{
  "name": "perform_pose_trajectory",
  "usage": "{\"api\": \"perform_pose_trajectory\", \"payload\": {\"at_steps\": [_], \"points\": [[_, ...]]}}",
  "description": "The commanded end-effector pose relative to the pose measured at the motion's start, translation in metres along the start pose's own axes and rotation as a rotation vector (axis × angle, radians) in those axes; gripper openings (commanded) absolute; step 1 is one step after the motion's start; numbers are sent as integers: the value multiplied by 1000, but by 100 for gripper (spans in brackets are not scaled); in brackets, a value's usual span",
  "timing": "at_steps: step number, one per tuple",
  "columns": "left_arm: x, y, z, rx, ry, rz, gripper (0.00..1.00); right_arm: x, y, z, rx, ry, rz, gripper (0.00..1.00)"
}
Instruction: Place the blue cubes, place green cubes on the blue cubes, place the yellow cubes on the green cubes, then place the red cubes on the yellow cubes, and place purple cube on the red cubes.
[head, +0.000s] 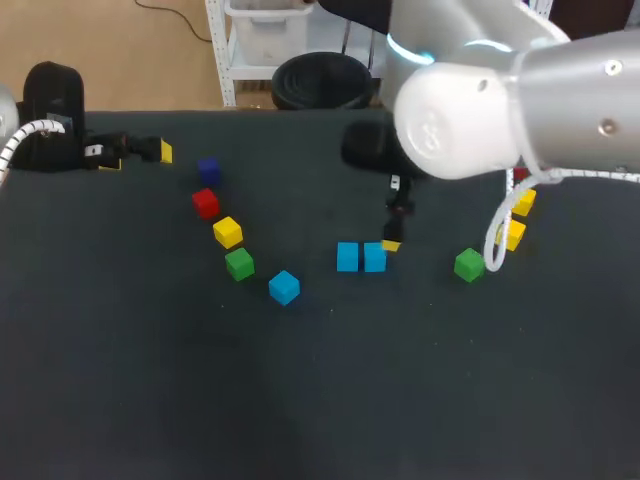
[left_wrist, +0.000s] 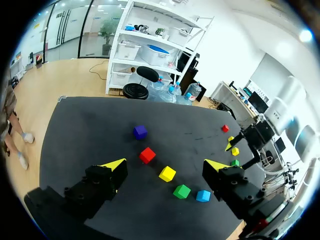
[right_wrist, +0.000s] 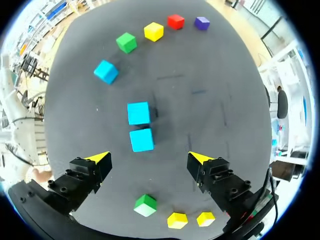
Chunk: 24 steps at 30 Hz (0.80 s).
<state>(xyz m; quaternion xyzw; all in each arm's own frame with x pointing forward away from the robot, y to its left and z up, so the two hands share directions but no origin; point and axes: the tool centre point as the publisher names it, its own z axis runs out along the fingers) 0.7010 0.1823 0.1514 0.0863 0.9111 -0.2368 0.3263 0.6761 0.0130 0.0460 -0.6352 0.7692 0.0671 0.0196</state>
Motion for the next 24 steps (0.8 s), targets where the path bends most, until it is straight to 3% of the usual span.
{"api": "perform_pose_trajectory", "payload": {"at_steps": [1, 6, 24], "points": [[1, 2, 0, 10, -6, 2, 100, 11, 10, -5, 108, -109, 46, 100], [1, 2, 0, 10, -6, 2, 100, 19, 10, -6, 165, -196, 118, 100], [1, 2, 0, 10, -6, 2, 100, 26, 11, -24, 276, -312, 143, 100]]}}
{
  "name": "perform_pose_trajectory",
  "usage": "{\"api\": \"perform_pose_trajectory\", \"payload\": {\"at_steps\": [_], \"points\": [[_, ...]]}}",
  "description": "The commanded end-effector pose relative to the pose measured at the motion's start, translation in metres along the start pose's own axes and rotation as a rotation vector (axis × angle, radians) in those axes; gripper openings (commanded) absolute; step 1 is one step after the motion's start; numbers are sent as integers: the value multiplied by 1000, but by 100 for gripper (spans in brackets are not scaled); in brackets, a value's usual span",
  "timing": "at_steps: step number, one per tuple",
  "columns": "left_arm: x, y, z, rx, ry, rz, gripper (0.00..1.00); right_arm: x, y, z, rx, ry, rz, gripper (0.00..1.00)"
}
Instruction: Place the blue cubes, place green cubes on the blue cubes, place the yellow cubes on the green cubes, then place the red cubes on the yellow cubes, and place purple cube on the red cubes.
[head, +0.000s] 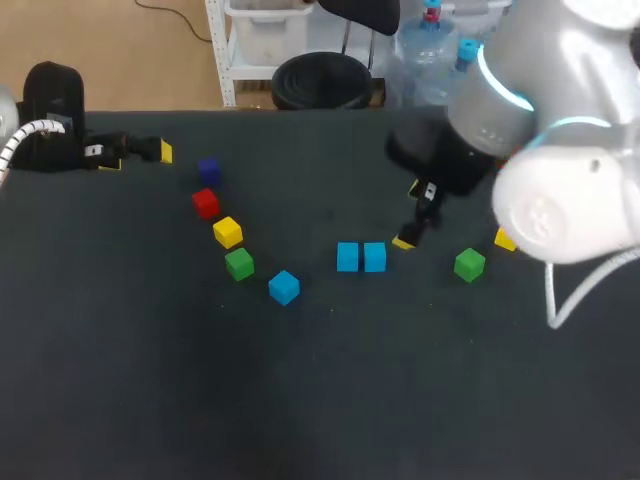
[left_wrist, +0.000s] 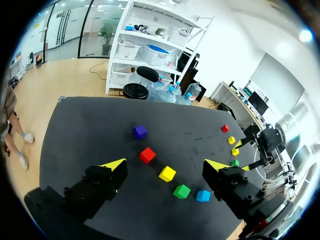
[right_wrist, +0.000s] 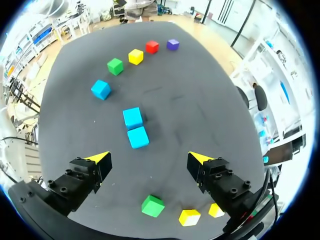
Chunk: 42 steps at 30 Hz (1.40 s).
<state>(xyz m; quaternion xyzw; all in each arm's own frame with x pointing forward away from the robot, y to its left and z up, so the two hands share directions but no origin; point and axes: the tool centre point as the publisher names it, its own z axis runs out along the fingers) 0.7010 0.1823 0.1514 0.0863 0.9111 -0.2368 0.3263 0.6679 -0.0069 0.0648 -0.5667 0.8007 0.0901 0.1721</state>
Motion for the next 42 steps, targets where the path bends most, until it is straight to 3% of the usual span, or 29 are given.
{"api": "perform_pose_trajectory", "payload": {"at_steps": [1, 22, 39, 42], "points": [[1, 2, 0, 10, -6, 2, 100, 7, 3, -8, 112, -54, 6, 100], [1, 2, 0, 10, -6, 2, 100, 15, -18, -51, 268, -99, 60, 100], [1, 2, 0, 10, -6, 2, 100, 14, -21, -45, 255, -109, 65, 100], [-5, -3, -9, 18, -15, 51, 100, 14, -21, -45, 255, -109, 65, 100]]}}
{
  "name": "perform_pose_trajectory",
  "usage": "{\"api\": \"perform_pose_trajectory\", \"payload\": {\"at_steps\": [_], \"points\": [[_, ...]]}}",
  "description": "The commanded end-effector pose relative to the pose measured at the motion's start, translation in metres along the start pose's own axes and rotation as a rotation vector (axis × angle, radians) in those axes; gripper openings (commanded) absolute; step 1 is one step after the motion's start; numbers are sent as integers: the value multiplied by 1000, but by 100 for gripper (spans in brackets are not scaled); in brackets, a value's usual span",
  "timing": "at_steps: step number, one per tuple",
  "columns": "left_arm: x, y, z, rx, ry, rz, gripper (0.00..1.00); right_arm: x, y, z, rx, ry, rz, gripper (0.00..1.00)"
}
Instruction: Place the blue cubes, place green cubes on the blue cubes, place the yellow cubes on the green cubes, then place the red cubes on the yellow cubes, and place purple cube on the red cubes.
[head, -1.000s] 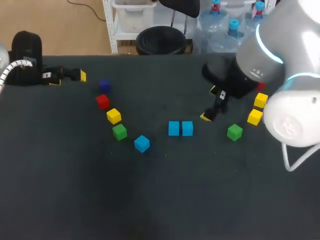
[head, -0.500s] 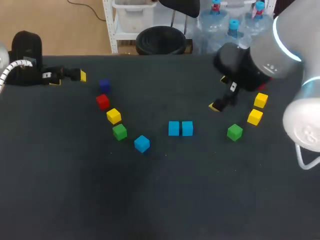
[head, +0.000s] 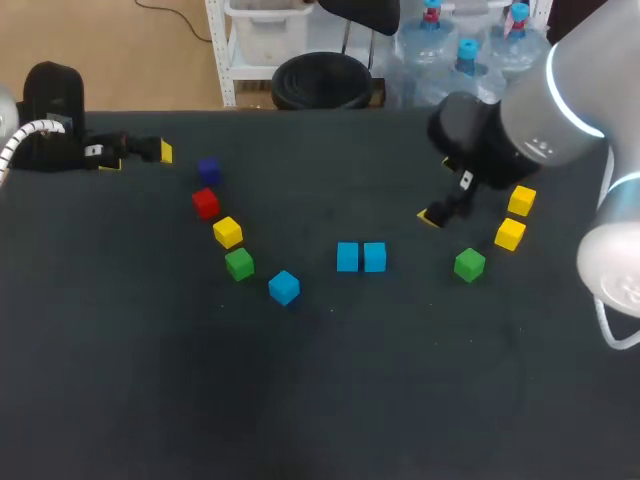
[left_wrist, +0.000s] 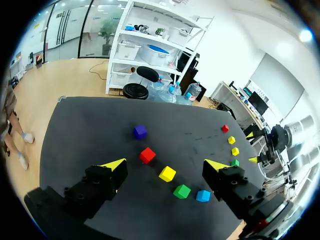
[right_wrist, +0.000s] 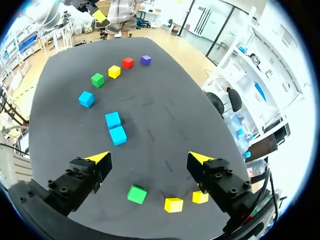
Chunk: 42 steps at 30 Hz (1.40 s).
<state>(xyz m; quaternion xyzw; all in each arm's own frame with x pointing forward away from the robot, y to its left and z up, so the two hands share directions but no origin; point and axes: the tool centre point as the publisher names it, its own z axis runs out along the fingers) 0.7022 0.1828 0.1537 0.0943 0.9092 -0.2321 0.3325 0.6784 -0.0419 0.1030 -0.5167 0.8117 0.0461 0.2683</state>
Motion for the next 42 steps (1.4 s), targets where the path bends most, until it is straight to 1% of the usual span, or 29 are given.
{"api": "perform_pose_trajectory", "payload": {"at_steps": [1, 5, 7, 9, 13, 17, 20, 22, 27, 31, 37, 42], "points": [[-5, -5, -11, 34, -3, 47, 100, 1, 3, 0, 56, -1, 2, 100], [-4, -21, -19, 48, 74, 186, 100, 1, 3, 0, 56, -1, 2, 100], [2, -28, -20, 53, 121, 225, 100, 1, 3, 0, 56, -1, 2, 100], [10, -34, -16, 35, 162, 260, 100, 1, 3, 0, 56, -1, 2, 100], [30, -42, -1, -8, 220, 298, 100, 1, 3, 0, 56, -1, 2, 100], [51, -60, 14, -30, 292, 361, 100, 1, 3, 0, 56, -1, 2, 100], [62, -76, 21, 6, 345, 389, 100, 1, 3, 0, 56, -1, 2, 100], [69, -85, 25, 14, 378, 422, 100, 1, 3, 0, 56, -1, 2, 100], [83, -99, 37, 9, 442, 456, 100, 1, 3, 0, 56, -1, 2, 100], [95, -111, 46, 34, 462, 446, 100, 1, 3, 0, 56, -1, 2, 100], [117, -128, 65, 65, 519, 480, 100, 1, 3, 0, 56, -1, 2, 100], [128, -130, 81, 70, 555, 512, 100, 1, 3, 0, 56, -1, 2, 100]]}}
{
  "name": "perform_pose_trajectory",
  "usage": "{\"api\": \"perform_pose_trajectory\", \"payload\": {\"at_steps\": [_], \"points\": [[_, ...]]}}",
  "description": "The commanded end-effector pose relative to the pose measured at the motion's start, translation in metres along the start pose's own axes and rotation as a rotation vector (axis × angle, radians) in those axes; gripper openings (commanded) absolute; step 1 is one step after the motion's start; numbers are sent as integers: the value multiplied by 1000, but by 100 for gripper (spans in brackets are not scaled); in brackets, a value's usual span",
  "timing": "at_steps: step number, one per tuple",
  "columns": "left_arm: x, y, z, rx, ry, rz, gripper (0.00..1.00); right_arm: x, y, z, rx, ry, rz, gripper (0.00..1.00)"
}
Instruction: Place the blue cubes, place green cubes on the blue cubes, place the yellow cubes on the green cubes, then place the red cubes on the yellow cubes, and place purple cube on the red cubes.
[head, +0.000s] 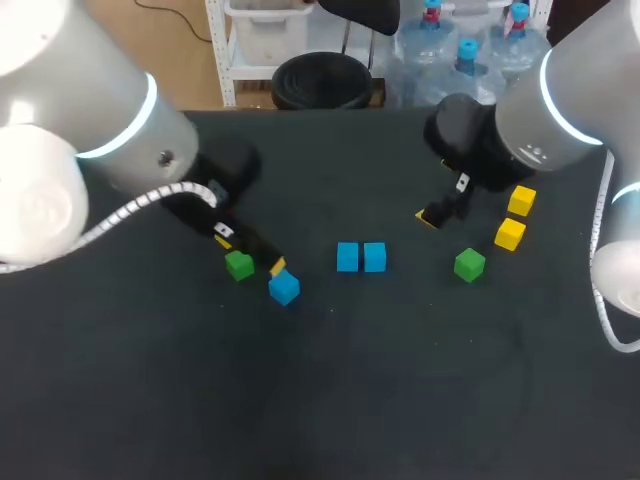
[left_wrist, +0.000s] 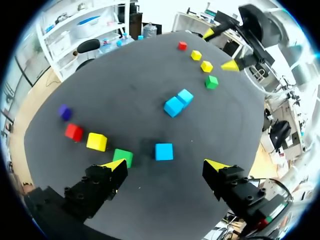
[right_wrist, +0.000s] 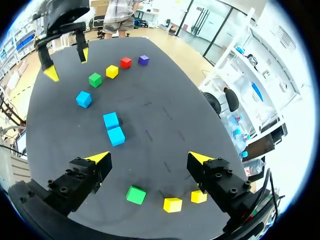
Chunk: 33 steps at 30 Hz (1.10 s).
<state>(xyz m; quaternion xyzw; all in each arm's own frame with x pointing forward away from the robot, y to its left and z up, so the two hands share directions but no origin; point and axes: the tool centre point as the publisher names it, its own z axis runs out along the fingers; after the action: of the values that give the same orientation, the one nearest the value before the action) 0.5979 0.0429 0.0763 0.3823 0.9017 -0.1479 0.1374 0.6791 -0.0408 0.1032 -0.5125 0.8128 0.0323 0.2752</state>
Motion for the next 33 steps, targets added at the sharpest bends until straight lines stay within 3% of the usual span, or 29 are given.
{"api": "perform_pose_trajectory", "payload": {"at_steps": [1, 12, 19, 33], "points": [[-8, 3, 23, 1, 54, 10, 100, 2, 3, -1, 24, -4, 2, 100], [-3, 11, 52, 2, 111, 1, 100, 2, 3, -1, 24, -4, 2, 100], [-4, 18, 58, 34, 149, 33, 100, 2, 3, -1, 24, -4, 2, 100], [-4, 15, 66, 69, 188, 101, 100, 2, 3, -1, 24, -4, 2, 100]]}}
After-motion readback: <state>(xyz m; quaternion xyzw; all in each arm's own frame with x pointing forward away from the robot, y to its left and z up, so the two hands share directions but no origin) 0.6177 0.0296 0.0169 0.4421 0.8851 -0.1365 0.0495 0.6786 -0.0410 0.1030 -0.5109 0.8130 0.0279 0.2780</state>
